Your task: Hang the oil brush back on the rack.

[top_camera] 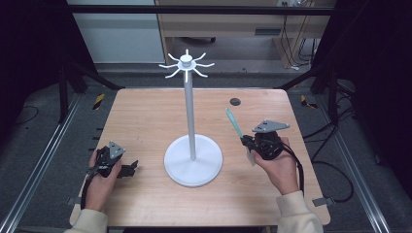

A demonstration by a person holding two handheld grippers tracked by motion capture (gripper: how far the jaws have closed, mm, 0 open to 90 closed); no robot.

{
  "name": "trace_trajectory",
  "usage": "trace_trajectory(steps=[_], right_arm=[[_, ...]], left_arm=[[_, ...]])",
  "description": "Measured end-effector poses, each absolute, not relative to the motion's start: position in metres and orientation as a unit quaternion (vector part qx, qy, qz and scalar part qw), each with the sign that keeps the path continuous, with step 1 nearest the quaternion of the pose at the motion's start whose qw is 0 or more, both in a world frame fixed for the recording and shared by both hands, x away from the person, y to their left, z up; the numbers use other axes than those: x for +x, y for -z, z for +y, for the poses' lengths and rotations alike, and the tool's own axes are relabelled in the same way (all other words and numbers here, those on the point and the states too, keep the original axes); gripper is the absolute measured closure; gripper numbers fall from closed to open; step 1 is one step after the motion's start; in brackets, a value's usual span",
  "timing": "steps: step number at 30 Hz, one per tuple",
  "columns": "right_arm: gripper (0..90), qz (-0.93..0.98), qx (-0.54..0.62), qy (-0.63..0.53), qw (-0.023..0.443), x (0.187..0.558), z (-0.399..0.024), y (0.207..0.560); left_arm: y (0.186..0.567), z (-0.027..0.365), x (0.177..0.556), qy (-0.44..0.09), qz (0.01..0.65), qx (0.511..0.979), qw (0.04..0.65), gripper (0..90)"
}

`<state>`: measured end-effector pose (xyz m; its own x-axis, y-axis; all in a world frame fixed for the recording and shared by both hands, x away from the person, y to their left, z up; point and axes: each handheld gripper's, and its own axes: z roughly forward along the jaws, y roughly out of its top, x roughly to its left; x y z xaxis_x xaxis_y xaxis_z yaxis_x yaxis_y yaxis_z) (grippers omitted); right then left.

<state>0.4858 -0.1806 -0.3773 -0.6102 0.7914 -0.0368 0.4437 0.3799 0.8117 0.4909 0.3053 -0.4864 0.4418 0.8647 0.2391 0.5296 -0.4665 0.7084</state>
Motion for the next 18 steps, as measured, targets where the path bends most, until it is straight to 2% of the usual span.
trace_trajectory(steps=[18], right_arm=[[82.6,0.766,0.354,-0.473,0.252,0.464,-0.167,0.348]], left_arm=[[0.485,0.305,0.491,-0.301,0.434,0.801,0.282,2.9]])
